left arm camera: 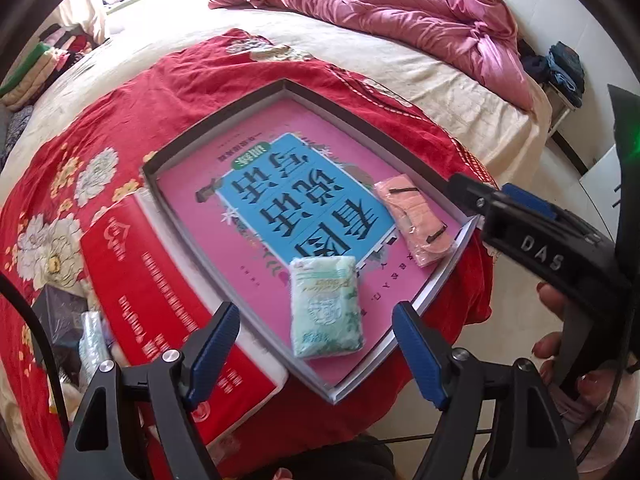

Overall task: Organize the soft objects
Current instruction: 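Move both tools back from the tray to the pile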

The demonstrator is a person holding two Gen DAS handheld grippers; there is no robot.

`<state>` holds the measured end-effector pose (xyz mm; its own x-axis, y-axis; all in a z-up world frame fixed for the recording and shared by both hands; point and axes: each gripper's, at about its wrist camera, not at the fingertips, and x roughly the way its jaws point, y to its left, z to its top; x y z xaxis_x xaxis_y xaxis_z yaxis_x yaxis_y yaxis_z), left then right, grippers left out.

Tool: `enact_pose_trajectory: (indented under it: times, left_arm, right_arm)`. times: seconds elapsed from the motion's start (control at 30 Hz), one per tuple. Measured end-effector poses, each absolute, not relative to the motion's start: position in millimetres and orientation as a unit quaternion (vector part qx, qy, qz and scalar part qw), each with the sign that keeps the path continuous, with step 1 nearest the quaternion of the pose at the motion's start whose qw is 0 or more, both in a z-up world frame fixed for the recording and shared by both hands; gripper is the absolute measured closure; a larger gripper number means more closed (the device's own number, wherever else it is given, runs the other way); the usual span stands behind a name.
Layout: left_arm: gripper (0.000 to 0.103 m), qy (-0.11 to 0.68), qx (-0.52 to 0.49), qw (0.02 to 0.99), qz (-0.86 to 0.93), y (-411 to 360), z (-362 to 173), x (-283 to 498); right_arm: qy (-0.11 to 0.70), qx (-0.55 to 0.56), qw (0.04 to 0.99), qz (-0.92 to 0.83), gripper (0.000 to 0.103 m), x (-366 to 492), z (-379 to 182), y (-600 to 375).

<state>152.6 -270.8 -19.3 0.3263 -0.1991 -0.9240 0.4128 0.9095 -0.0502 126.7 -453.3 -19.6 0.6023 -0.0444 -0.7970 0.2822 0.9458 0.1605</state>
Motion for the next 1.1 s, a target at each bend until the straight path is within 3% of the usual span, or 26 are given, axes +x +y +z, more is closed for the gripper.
enact_pose_trajectory:
  times: [1.1]
  left_arm:
    - [0.025, 0.512, 0.006, 0.852, -0.109, -147.7, 25.7, 99.5]
  right_arm:
    - [0.383, 0.019, 0.923, -0.032, 0.029, 92.2, 52.9, -333.1]
